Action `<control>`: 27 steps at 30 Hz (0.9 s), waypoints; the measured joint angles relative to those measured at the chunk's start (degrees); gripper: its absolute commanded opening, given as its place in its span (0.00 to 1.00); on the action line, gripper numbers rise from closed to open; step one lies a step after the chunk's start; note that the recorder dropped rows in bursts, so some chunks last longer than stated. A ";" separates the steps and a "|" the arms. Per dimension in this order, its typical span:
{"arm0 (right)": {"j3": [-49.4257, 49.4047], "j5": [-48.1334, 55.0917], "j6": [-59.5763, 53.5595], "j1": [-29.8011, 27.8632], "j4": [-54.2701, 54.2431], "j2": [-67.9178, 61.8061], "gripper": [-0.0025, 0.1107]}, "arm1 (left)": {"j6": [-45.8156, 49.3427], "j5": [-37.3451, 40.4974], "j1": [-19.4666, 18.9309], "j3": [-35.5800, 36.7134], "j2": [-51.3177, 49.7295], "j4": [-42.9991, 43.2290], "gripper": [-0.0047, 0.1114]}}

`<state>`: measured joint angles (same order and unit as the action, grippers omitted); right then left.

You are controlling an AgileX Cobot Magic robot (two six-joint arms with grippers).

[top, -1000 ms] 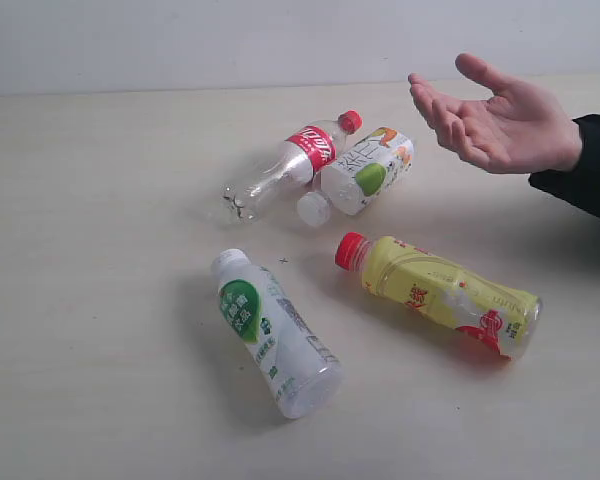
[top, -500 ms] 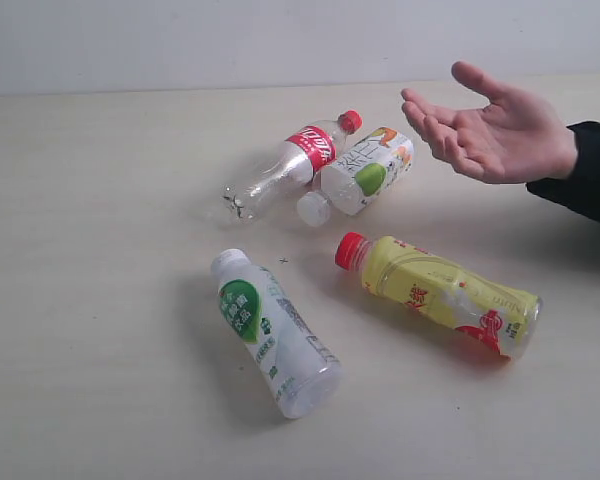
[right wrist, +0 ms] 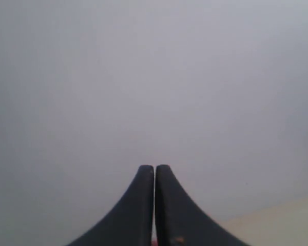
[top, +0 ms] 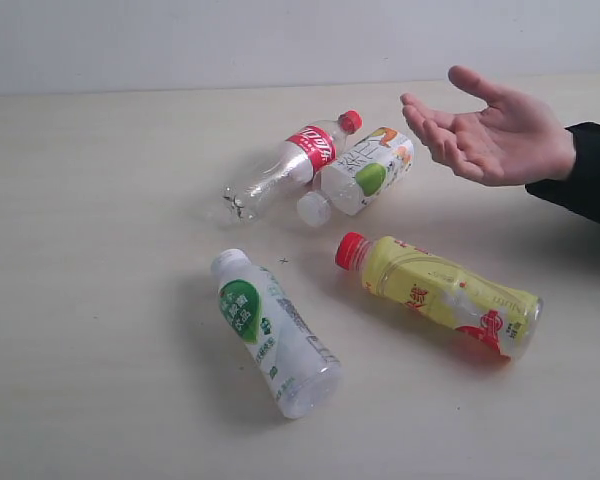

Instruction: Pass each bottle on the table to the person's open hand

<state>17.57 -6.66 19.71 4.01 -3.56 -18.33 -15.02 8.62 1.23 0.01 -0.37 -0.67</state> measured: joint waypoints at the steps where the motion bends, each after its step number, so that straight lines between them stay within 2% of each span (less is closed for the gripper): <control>1: 2.67 1.34 0.00 0.00 1.18 -3.54 0.05 | 0.00 0.00 0.00 0.00 0.00 0.00 0.04; 3: 11.26 8.52 -0.35 0.00 3.56 -14.60 0.05 | 0.00 0.00 0.00 0.00 0.00 0.00 0.04; 5: 20.03 19.19 -6.27 1.08 3.56 -24.72 0.05 | 0.00 0.00 0.00 0.00 0.00 0.00 0.04; 7: 29.92 33.31 -17.39 4.06 0.02 -35.65 0.07 | 0.00 0.00 0.00 0.00 0.00 0.00 0.04; 10: 41.33 49.84 -29.52 9.32 -4.56 -49.82 0.24 | 0.00 0.00 0.00 0.00 0.00 0.00 0.04; 12: 45.52 56.51 -31.76 13.12 -4.90 -57.05 0.40 | 0.00 0.00 0.00 0.00 0.00 0.00 0.04; 14: 47.94 60.70 -32.83 17.09 -4.90 -63.05 0.51 | 0.00 0.00 0.00 0.00 0.00 0.00 0.04; 18: 49.30 63.90 -34.08 21.49 -5.30 -70.13 0.53 | 0.00 0.00 0.00 0.00 0.00 0.00 0.04; 23: 49.30 65.29 -34.16 22.46 -9.88 -74.73 0.51 | 0.00 0.00 0.00 0.00 0.00 0.00 0.04; 27: 49.30 67.02 -34.73 22.58 -17.61 -76.53 0.64 | 0.00 0.00 0.00 0.00 0.00 0.00 0.04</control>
<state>66.87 60.35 -15.01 26.59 -21.17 -94.86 -15.02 8.62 1.23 0.01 -0.37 -0.67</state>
